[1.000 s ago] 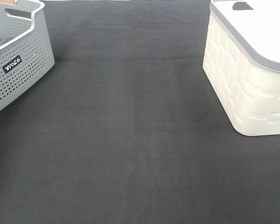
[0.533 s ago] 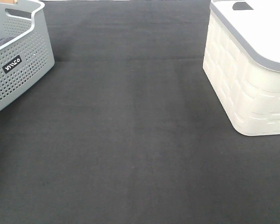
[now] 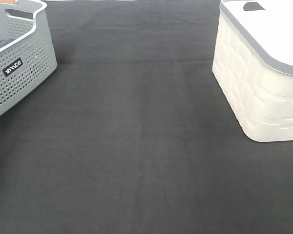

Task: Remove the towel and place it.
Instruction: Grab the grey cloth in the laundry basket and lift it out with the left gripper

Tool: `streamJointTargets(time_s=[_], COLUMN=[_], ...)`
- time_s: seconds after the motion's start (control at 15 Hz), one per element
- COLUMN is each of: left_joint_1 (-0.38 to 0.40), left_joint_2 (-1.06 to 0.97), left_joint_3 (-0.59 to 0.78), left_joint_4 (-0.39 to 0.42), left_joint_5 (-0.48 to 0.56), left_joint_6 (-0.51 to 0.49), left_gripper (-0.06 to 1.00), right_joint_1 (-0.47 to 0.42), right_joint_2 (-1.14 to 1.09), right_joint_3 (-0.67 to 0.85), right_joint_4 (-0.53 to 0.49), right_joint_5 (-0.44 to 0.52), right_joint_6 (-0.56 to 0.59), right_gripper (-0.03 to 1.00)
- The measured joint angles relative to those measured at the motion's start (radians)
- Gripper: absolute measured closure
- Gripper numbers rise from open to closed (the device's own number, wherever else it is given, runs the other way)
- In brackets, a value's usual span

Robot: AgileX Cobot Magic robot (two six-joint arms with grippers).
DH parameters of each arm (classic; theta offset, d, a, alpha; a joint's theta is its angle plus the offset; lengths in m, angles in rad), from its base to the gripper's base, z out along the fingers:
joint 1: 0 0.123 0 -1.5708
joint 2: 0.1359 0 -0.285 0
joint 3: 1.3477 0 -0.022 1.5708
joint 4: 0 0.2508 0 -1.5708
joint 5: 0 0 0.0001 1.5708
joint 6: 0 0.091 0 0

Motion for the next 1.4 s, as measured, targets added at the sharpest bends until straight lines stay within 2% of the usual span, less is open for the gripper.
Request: streamJointTargets(time_s=[0.07, 0.2, 0.47, 0.53, 1.0, 1.4], left_joint_1=[0.000, 0.000, 0.000, 0.000, 0.000, 0.000], left_joint_2=[0.000, 0.000, 0.000, 0.000, -0.005, -0.155], left_joint_3=[0.000, 0.000, 0.000, 0.000, 0.000, 0.000], left_joint_4=[0.000, 0.000, 0.000, 0.000, -0.015, -0.014], left_joint_5=[0.000, 0.000, -0.001, -0.001, 0.030, 0.027], left_joint_6=[0.000, 0.000, 0.000, 0.000, 0.008, 0.136], left_gripper=[0.40, 0.52, 0.91, 0.94, 0.94, 0.94], right_joint_1=[0.000, 0.000, 0.000, 0.000, 0.000, 0.000], right_joint_2=[0.000, 0.000, 0.000, 0.000, 0.000, 0.000], right_joint_3=[0.000, 0.000, 0.000, 0.000, 0.000, 0.000], right_joint_4=[0.000, 0.000, 0.000, 0.000, 0.000, 0.000], right_joint_5=[0.000, -0.001, -0.004, -0.004, -0.005, -0.005], right_joint_6=[0.002, 0.016, 0.026, 0.027, 0.027, 0.027], right_gripper=[0.22, 0.22, 0.22, 0.22, 0.22, 0.22])
